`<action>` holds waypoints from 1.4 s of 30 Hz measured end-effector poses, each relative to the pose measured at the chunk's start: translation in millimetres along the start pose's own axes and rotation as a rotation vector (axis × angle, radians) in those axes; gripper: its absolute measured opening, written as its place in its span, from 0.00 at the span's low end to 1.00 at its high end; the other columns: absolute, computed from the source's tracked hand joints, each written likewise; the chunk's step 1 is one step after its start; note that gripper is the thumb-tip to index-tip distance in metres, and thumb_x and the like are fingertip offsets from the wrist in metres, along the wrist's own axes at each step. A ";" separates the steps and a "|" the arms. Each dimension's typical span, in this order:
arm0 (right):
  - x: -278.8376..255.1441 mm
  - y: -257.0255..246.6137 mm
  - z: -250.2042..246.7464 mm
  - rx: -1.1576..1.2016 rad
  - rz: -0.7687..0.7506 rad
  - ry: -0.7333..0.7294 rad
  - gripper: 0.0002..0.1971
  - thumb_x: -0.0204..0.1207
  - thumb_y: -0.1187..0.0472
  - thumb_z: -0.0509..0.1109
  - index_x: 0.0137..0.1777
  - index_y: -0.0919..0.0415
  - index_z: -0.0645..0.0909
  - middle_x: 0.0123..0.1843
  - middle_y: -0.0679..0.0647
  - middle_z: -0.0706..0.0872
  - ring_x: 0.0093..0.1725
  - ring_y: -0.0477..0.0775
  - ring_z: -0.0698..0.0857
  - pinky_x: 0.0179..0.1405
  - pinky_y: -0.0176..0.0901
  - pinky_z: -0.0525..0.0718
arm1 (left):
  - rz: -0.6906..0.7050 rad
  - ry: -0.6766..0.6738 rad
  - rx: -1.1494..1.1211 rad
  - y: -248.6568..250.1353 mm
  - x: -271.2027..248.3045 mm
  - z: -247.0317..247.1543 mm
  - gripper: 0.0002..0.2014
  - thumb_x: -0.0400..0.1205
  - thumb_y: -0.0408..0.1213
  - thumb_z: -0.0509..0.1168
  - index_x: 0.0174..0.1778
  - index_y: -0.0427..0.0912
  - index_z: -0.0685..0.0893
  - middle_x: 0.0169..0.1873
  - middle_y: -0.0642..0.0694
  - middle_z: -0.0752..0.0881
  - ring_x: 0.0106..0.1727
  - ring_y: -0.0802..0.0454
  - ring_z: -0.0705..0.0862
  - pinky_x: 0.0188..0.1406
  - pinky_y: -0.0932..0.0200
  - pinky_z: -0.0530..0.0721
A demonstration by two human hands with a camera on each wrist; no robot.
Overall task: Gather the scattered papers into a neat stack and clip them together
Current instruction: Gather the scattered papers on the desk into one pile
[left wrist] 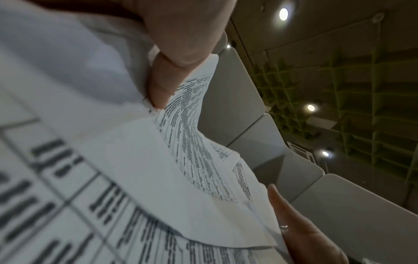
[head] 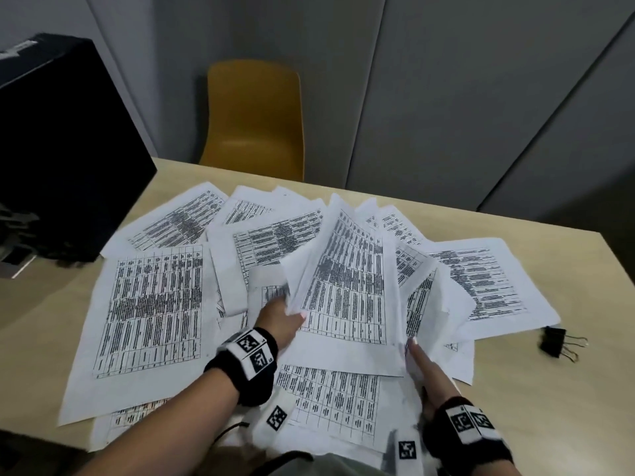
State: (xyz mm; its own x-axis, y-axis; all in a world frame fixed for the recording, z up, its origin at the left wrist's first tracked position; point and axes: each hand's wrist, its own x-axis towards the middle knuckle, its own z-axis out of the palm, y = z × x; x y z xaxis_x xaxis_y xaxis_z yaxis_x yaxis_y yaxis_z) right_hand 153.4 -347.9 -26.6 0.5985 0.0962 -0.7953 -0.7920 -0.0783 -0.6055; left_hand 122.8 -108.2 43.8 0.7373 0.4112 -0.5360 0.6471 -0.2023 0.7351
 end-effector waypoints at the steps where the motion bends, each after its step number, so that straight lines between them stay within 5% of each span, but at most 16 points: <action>1: -1.1 -1.7 -0.1 -0.049 -0.008 -0.004 0.49 0.48 0.30 0.78 0.66 0.61 0.79 0.66 0.66 0.83 0.65 0.67 0.82 0.60 0.57 0.80 | -0.005 -0.021 0.038 -0.7 0.5 2.9 0.22 0.82 0.31 0.61 0.73 0.32 0.69 0.72 0.34 0.75 0.70 0.41 0.75 0.54 0.64 0.70; 3: 4.0 -0.4 0.0 -0.181 -0.071 0.094 0.38 0.59 0.40 0.80 0.62 0.67 0.79 0.58 0.69 0.86 0.58 0.70 0.84 0.53 0.55 0.83 | -0.013 -0.049 0.080 -2.8 2.8 5.4 0.23 0.82 0.32 0.62 0.73 0.32 0.69 0.72 0.35 0.75 0.72 0.41 0.74 0.62 0.61 0.73; 5: 8.2 0.8 1.1 -0.264 -0.159 0.185 0.25 0.65 0.53 0.80 0.51 0.72 0.78 0.33 0.63 0.84 0.32 0.59 0.84 0.27 0.40 0.80 | -0.017 -0.075 0.077 -8.6 8.8 3.6 0.24 0.81 0.35 0.63 0.72 0.33 0.70 0.67 0.40 0.78 0.71 0.41 0.75 0.63 0.59 0.72; 6: 8.6 0.7 1.9 -0.290 -0.181 0.212 0.20 0.66 0.58 0.80 0.48 0.73 0.78 0.29 0.60 0.82 0.28 0.56 0.82 0.24 0.37 0.77 | -0.001 -0.069 0.055 -13.2 13.8 1.7 0.22 0.80 0.37 0.65 0.70 0.35 0.73 0.61 0.44 0.80 0.67 0.41 0.78 0.61 0.59 0.73; 10: 3.2 0.0 5.3 -0.293 -0.223 0.225 0.09 0.68 0.65 0.78 0.41 0.68 0.80 0.30 0.61 0.85 0.31 0.58 0.83 0.35 0.43 0.79 | 0.078 0.218 -0.085 -31.5 40.7 -23.2 0.15 0.78 0.40 0.68 0.59 0.43 0.79 0.51 0.45 0.84 0.48 0.47 0.82 0.50 0.55 0.79; 13: -4.4 -2.5 2.3 -0.280 -0.214 0.196 0.11 0.70 0.65 0.76 0.32 0.63 0.77 0.14 0.49 0.79 0.18 0.49 0.78 0.22 0.35 0.75 | 0.009 0.424 -0.034 -45.5 65.9 -54.5 0.24 0.76 0.36 0.68 0.69 0.46 0.71 0.67 0.40 0.78 0.64 0.40 0.78 0.65 0.45 0.78; 16: -10.9 -6.3 1.4 -0.249 -0.200 0.186 0.15 0.72 0.65 0.74 0.28 0.61 0.73 0.06 0.46 0.68 0.06 0.41 0.66 0.07 0.29 0.62 | -0.135 0.454 -0.076 -52.5 82.2 -77.7 0.31 0.75 0.32 0.67 0.74 0.42 0.65 0.73 0.34 0.72 0.69 0.35 0.75 0.67 0.48 0.74; 22: -17.4 -8.2 3.2 -0.176 -0.154 0.157 0.18 0.71 0.62 0.76 0.25 0.61 0.71 0.10 0.47 0.61 0.09 0.45 0.58 0.12 0.28 0.56 | -0.193 0.414 -0.095 -51.0 92.5 -77.2 0.28 0.76 0.26 0.65 0.72 0.38 0.64 0.67 0.36 0.76 0.63 0.37 0.78 0.50 0.58 0.71; 25: -26.2 -12.1 4.4 -0.130 -0.172 0.139 0.15 0.75 0.68 0.71 0.28 0.62 0.72 0.07 0.46 0.67 0.05 0.43 0.65 0.06 0.25 0.60 | -0.145 0.439 -0.158 -62.6 89.7 -79.2 0.26 0.72 0.24 0.69 0.66 0.35 0.72 0.61 0.38 0.81 0.62 0.38 0.81 0.57 0.56 0.77; 27: -31.3 -13.1 5.5 -0.093 -0.172 0.121 0.08 0.76 0.69 0.69 0.37 0.69 0.77 0.06 0.48 0.70 0.05 0.43 0.69 0.07 0.26 0.65 | -0.133 0.391 -0.212 -80.1 85.9 -79.0 0.22 0.68 0.22 0.72 0.58 0.34 0.78 0.58 0.35 0.85 0.56 0.38 0.84 0.59 0.48 0.81; 30: -36.0 -10.8 7.4 -0.069 -0.145 0.135 0.12 0.74 0.66 0.71 0.53 0.74 0.79 0.11 0.51 0.77 0.09 0.49 0.76 0.13 0.32 0.73 | -0.151 0.152 -0.341 -103.8 59.2 -74.1 0.18 0.68 0.15 0.69 0.52 0.30 0.78 0.42 0.32 0.87 0.37 0.39 0.83 0.28 0.55 0.80; 32: -38.7 -12.3 8.7 -0.060 -0.133 0.147 0.11 0.75 0.65 0.71 0.51 0.74 0.79 0.10 0.51 0.75 0.08 0.49 0.73 0.12 0.30 0.71 | -0.157 0.032 -0.289 -117.5 34.5 -70.2 0.15 0.69 0.13 0.67 0.49 0.30 0.78 0.32 0.35 0.86 0.29 0.44 0.78 0.15 0.64 0.69; 35: -44.8 -17.4 10.4 -0.084 -0.114 0.156 0.11 0.75 0.64 0.71 0.45 0.75 0.78 0.07 0.46 0.66 0.05 0.45 0.64 0.09 0.25 0.61 | -0.215 -0.156 -0.144 -130.8 2.5 -74.2 0.11 0.70 0.17 0.70 0.46 0.28 0.80 0.25 0.38 0.84 0.23 0.46 0.79 0.15 0.68 0.66; 37: -47.7 -20.4 12.8 -0.090 -0.130 0.146 0.13 0.76 0.68 0.69 0.30 0.69 0.74 0.05 0.47 0.67 0.03 0.43 0.64 0.05 0.24 0.61 | -0.246 -0.220 0.019 -135.2 -5.0 -86.7 0.09 0.69 0.25 0.74 0.40 0.31 0.81 0.23 0.41 0.85 0.22 0.49 0.81 0.16 0.69 0.68; 40: -49.1 -22.2 15.6 -0.086 -0.162 0.138 0.17 0.78 0.71 0.66 0.27 0.63 0.70 0.05 0.48 0.68 0.03 0.43 0.66 0.06 0.22 0.61 | -0.168 0.112 0.151 -126.5 -0.6 -108.9 0.09 0.72 0.33 0.74 0.43 0.38 0.82 0.38 0.42 0.88 0.35 0.48 0.83 0.32 0.60 0.79; 42: -48.8 -21.0 15.6 -0.099 -0.157 0.127 0.15 0.78 0.70 0.66 0.29 0.63 0.71 0.05 0.48 0.69 0.03 0.43 0.66 0.06 0.22 0.62 | -0.106 0.456 0.218 -120.7 9.1 -122.0 0.17 0.76 0.39 0.70 0.60 0.42 0.78 0.59 0.40 0.82 0.57 0.40 0.80 0.55 0.49 0.79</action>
State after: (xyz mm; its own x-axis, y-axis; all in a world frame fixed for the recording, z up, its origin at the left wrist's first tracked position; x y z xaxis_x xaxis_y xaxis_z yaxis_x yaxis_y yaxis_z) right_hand 138.9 -335.5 25.4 0.7285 -0.0105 -0.6849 -0.6763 -0.1695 -0.7168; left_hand 27.7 28.4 0.9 0.5373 0.7752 -0.3322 0.7750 -0.2986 0.5569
